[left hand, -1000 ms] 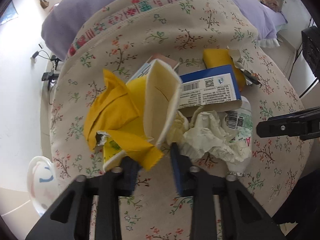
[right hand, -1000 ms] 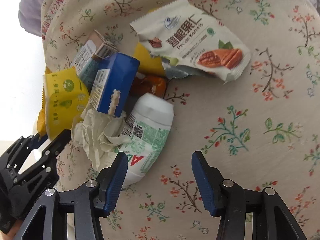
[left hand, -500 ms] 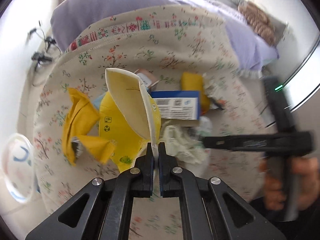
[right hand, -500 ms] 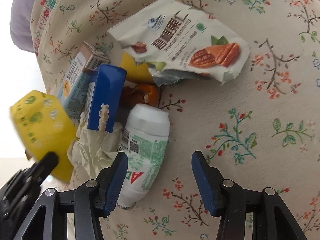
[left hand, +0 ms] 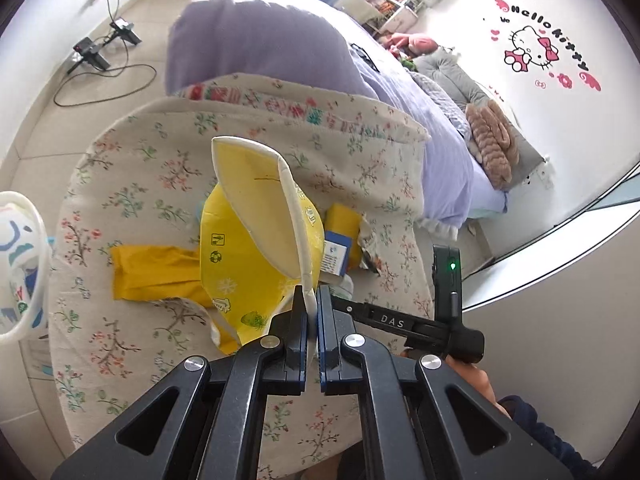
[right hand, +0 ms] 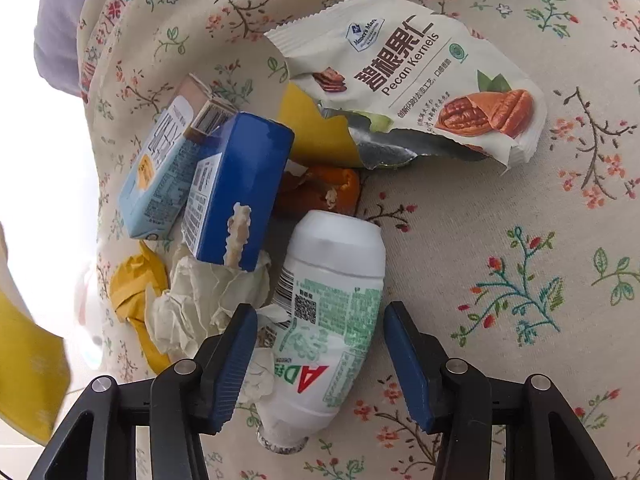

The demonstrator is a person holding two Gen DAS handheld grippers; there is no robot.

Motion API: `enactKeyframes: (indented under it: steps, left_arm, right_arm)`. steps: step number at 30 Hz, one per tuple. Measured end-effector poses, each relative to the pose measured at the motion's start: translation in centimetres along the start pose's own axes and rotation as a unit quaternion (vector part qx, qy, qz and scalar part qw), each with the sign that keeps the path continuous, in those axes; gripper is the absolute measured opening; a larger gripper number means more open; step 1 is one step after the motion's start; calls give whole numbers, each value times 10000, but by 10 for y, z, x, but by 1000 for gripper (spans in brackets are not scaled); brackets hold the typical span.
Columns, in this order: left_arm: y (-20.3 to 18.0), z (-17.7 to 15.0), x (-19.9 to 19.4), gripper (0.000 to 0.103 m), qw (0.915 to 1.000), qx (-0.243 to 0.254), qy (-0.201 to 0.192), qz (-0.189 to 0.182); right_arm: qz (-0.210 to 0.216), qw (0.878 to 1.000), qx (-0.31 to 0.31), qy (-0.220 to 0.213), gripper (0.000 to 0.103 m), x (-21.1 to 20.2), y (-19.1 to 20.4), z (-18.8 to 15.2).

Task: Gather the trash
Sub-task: 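Grasp yellow packaging with left gripper while right gripper grasps white bottle, then carry yellow packaging and white bottle to the bucket and release both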

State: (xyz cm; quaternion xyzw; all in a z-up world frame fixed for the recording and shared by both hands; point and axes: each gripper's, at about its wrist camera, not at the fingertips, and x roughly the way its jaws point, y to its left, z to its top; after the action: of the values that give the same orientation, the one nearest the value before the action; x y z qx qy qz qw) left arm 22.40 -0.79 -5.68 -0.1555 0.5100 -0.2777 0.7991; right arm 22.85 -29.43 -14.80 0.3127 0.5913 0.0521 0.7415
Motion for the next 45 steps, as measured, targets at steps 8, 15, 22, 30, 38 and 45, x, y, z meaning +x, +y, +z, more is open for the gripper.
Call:
enactKeyframes:
  steps: [8,15,22,30,38,45]
  left_arm:
    - [3,3,-5,4,9999,69,-49,107]
    - [13,5,-16,4,9996,-6,-132,229]
    - [22,6,-30,4,9992,-73,-217,329]
    - [30,6,-43,4,9985,-120,-326,428]
    - [26,6,-42,4,9983,-35,-341,469]
    - [26,6,-43,4,9979,-12,-350,543]
  right_arm:
    - [91,9998,-52,-183,17,-5,1,-2]
    - [-270,9982,1,-543,16,-46,5,1]
    - [-705,9930,-448,-835,17,-58,12,4]
    - [-491,9963,-311,-635,20,-39,-6,5]
    - [-72,9979,114,-633,25,-37,-25,10]
    - [-94,9972,180,-722,26,-33,-35,15]
